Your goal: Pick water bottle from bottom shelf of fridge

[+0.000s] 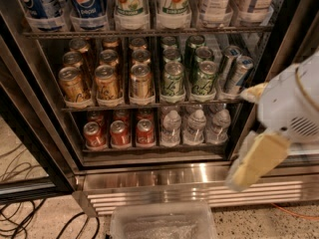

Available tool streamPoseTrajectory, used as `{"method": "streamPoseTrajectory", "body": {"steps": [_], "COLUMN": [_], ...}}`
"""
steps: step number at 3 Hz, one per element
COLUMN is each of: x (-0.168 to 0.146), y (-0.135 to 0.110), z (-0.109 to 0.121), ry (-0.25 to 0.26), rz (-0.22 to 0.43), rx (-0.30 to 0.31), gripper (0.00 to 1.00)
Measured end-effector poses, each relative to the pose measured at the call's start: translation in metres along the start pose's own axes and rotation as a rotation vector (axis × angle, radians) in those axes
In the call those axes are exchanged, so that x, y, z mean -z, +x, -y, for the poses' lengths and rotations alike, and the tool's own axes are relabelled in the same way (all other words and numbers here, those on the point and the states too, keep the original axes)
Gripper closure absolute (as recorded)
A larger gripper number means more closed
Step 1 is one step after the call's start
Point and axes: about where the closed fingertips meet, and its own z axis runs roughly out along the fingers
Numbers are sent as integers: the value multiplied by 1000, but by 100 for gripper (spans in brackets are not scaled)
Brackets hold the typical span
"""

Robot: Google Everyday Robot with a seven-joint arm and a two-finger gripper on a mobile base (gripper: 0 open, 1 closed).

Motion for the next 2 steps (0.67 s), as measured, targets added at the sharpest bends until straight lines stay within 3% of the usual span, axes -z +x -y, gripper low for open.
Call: {"method": "streamPoseTrajectory", "body": {"steps": [1, 2], "x": [-37, -79], "y": [-10, -16], "z": [-44, -88], "ry": [-47, -85], "rz": [85, 95], "rx": [-133, -272], "gripper": [0, 0]}}
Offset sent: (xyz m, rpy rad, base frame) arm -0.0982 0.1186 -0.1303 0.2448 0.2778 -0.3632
